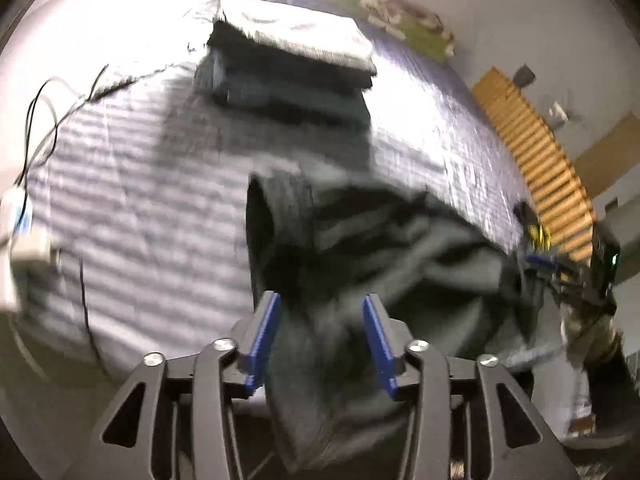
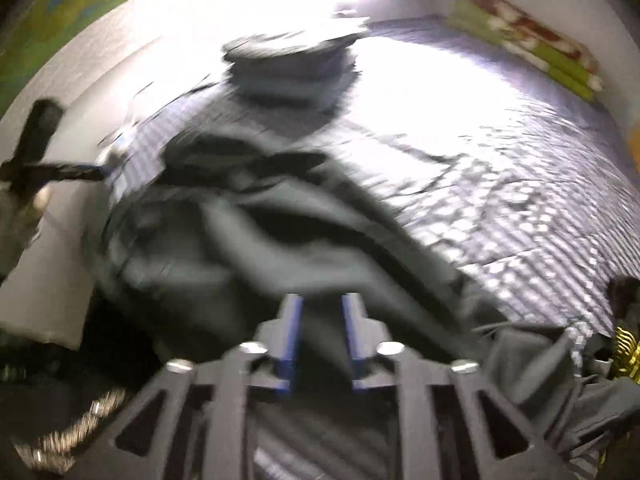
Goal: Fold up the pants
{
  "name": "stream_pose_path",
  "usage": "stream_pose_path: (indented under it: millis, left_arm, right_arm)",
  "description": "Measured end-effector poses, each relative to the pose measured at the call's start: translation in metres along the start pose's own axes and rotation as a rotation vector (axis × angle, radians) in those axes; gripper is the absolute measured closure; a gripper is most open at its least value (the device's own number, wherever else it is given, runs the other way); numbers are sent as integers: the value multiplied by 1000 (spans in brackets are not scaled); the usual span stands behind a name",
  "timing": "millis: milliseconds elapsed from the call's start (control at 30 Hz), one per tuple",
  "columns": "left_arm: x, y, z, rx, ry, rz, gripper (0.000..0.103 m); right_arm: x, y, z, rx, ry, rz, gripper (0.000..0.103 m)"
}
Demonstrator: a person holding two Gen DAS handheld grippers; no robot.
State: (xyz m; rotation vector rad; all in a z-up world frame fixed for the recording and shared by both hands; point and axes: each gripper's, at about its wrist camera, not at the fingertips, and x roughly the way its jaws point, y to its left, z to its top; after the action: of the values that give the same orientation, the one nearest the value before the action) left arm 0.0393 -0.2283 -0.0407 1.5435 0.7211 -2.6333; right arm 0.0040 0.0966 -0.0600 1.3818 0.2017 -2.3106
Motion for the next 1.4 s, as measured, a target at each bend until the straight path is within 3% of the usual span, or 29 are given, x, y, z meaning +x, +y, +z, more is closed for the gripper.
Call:
stream_pose_path:
  millis: [100,167,267,300,367,400,533,667,700,733,767,867,967,1133,1200,1267,1333,1400]
  left_arm:
    - [37,11,42,-24,6,36,39]
    - [70,24,64,-87,45,35,39]
    - [113,43,79,-191,100,2,43]
    - [121,44,80,-208,104,-8,61]
    - [131,42,80,-210,107,-2,87]
    - [133,39,80,-202,93,3,96]
    - [117,27,77,-155,-6,44,97]
    - [74,32,75,-157,-122,52,97]
    - [67,35,75,-154,-138,50,97]
    - [53,36,74,-150,-162,49,97]
    - [40,38,75,-147,-188,57,97]
    - [4,43,78,-144,-255,58,97]
    - [-30,44,92,-124,-322,61,97]
    - [-54,46,144,-77,-411,134,97]
    - [-42,52,166,-85,-394,145,97]
    - [-10,61,191,-79,-313,234,92]
    - [20,69,201,-98,-221,301,89]
    - [38,72,200,-99,-164,311,85]
  right_arm:
    - [9,-30,21,50,-19,-35,66]
    - [23,-52,32,84,-8,-82,66]
    - [45,-83,40,147,40,-67,65]
    - [54,-94,42,167,66,-45,65]
    - [65,-103,40,188,99,-15,61]
    - [72,-107,39,196,121,7,56]
    - [90,-105,29,206,175,104,52]
    - [117,-90,23,165,245,56,53]
    - [121,-85,22,156,256,39,61]
    - [120,-79,22,135,239,8,88]
    - [117,-74,23,135,235,23,103]
    - [93,-67,34,186,149,43,103]
    - [51,-51,60,143,3,-22,103]
    - [-1,-31,111,98,-205,-104,103]
    - [-7,-30,126,109,-260,-144,103]
    - [-2,-36,142,141,-305,-130,102]
    - [21,-40,157,108,-243,-153,101]
    - [31,-54,159,157,-186,-184,100]
